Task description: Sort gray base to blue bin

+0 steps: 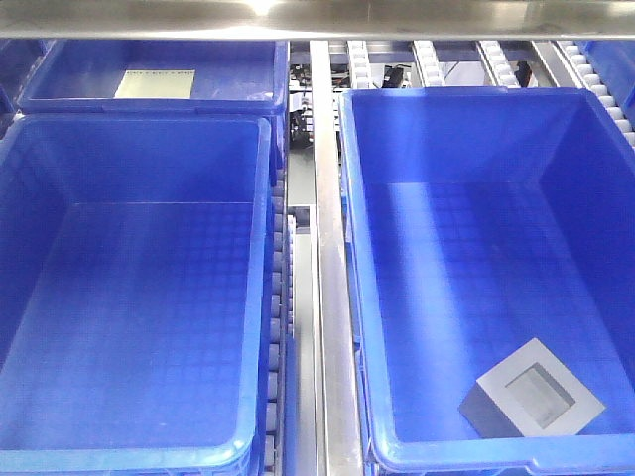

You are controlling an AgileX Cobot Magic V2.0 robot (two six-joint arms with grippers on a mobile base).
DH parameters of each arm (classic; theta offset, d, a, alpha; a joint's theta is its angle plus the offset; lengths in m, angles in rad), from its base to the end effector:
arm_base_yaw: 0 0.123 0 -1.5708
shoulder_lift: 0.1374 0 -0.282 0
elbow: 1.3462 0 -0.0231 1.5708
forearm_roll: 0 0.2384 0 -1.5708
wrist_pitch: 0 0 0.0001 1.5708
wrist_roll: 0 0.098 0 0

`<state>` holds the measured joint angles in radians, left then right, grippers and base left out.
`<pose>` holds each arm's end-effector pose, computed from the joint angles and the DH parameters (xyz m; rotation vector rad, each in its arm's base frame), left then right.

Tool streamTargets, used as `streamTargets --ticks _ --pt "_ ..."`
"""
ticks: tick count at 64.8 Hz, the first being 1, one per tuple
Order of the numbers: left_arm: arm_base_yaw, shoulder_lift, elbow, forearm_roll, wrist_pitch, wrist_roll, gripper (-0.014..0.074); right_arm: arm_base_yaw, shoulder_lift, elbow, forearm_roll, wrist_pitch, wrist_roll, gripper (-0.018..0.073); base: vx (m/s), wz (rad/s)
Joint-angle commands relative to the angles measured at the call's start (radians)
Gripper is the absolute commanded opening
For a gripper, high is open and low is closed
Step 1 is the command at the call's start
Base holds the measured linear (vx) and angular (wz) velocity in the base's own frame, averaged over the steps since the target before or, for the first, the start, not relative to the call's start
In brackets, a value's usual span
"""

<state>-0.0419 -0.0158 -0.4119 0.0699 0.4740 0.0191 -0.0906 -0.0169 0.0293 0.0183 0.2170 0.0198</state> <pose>0.0142 0.0025 0.2987 0.0688 1.5276 0.0558 0.0529 -0.0044 0.1838 0.1069 1.7098 -0.0359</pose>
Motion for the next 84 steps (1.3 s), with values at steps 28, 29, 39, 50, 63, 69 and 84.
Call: streamTargets --ticks 28,29,39,50,63,69,84 --pt "0.002 -0.011 0.371 -0.001 -0.331 -0.002 -0.0007 0.0 -0.002 0.0 -0.007 -0.069 -0.008 -0.0005 0.0 0.0" --pt "0.002 -0.011 0.38 -0.001 -0.34 -0.002 -0.0007 0.0 -0.002 0.0 -0.007 -0.069 -0.008 -0.0005 0.0 0.0" --pt "0.002 -0.011 0.417 -0.002 -0.369 -0.003 -0.0007 0.0 -0.002 0.0 -0.007 -0.069 -0.008 -0.0005 0.0 0.0" --pt "0.002 -0.011 0.418 -0.002 -0.37 -0.003 -0.0007 0.0 -0.002 0.0 -0.007 -0.069 -0.008 -0.0005 0.0 0.0" --pt "0.002 -0.011 0.418 -0.002 -0.37 -0.003 -0.0007 0.0 -0.002 0.0 -0.007 -0.069 -0.008 -0.0005 0.0 0.0" --pt "0.002 -0.01 0.417 -0.002 -0.37 -0.003 -0.0007 0.0 -0.002 0.0 -0.007 -0.069 -0.008 -0.0005 0.0 0.0" --pt "0.002 -0.009 0.417 -0.002 -0.369 -0.003 -0.0007 0.0 -0.002 0.0 -0.007 -0.069 -0.008 -0.0005 0.0 0.0"
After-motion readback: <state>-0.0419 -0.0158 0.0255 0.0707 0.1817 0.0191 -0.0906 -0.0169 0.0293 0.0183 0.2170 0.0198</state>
